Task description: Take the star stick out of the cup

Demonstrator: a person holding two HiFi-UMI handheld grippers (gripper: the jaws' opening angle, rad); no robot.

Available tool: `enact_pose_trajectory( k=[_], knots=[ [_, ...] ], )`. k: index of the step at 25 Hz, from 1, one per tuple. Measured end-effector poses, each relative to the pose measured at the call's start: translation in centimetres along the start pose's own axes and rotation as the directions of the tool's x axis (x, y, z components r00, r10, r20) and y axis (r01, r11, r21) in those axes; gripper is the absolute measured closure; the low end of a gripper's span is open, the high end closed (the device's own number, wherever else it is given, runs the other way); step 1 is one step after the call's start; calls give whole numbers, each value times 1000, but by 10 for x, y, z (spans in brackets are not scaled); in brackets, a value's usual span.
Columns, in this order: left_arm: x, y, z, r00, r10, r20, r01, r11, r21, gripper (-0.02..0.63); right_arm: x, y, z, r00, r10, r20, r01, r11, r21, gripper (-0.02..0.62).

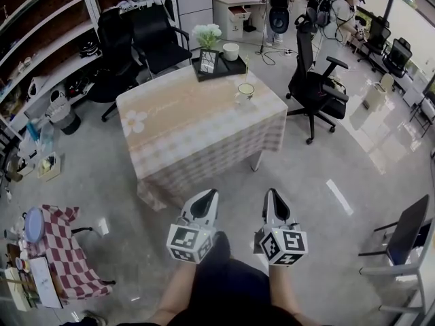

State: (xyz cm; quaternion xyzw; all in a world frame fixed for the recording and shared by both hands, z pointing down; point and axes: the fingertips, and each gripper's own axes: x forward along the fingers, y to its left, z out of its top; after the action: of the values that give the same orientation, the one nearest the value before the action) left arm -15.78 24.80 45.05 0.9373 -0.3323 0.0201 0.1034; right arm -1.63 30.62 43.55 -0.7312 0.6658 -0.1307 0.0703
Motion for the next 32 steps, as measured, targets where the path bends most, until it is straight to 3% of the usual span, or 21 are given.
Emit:
enact_pose_trajectory(
  k=[16, 32],
  knots=[
    [31, 0, 4, 1000, -3, -7, 3, 1000, 19, 594, 20, -23, 0, 1000, -11, -9, 12, 1000, 14, 592],
    [98, 40, 16, 1000, 6, -5, -6, 1000, -9, 594, 98, -41, 15, 1000, 7, -12, -7, 1000, 19, 592]
  ],
)
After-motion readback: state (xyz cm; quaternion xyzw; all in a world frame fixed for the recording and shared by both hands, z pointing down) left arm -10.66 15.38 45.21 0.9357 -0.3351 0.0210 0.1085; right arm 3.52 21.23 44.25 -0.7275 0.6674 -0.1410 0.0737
